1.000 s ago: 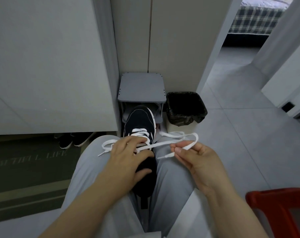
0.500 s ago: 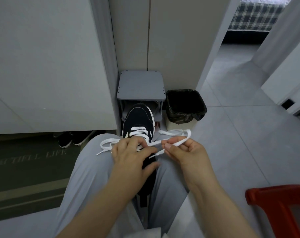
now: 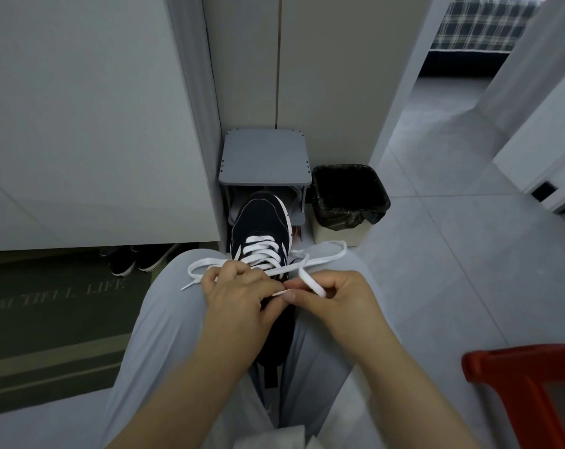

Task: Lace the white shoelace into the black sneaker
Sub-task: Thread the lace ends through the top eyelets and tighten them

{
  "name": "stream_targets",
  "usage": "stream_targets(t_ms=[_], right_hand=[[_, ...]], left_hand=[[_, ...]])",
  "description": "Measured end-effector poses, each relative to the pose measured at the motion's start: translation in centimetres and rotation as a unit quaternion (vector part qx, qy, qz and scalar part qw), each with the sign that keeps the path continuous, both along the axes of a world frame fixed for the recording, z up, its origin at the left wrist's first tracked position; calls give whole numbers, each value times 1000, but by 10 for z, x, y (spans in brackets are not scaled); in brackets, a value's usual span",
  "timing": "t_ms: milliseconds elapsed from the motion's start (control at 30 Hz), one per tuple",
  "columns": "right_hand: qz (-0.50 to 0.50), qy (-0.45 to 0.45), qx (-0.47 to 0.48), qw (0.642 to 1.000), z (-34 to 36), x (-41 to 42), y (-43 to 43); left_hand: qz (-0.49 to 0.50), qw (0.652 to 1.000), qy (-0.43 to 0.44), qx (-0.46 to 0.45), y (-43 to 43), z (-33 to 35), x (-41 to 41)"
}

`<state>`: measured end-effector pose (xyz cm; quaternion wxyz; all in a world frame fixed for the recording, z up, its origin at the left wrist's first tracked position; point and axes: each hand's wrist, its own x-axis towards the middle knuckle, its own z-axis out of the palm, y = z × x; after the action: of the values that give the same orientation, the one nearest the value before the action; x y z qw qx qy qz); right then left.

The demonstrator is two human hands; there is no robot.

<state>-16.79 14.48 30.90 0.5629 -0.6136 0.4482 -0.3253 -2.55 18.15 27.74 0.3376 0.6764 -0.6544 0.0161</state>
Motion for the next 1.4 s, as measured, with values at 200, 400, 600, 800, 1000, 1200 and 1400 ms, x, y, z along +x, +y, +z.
stream_targets(t_ms=[200, 400, 600, 800, 1000, 1200, 1400], right_hand=[[-39, 167, -123, 978, -5, -9, -14], [-9, 213, -166, 963, -16, -2, -12], [8, 238, -177, 955, -20, 6, -16], [14, 229, -151, 962, -22, 8, -18], [-66, 150, -149, 975, -24, 3, -15], [-172, 113, -112, 972, -22, -9, -15], [-210, 139, -117, 961, -18, -21, -19]], left_hand=[[48, 997, 34, 50, 5, -3, 10], [35, 999, 5, 32, 7, -8, 14], [35, 999, 7, 29, 4, -12, 12], [48, 998, 1, 37, 0, -14, 9], [22, 999, 8, 44, 6, -11, 9], [-61, 865, 496, 30, 27, 35, 20], [-33, 773, 633, 22, 30, 58, 46]])
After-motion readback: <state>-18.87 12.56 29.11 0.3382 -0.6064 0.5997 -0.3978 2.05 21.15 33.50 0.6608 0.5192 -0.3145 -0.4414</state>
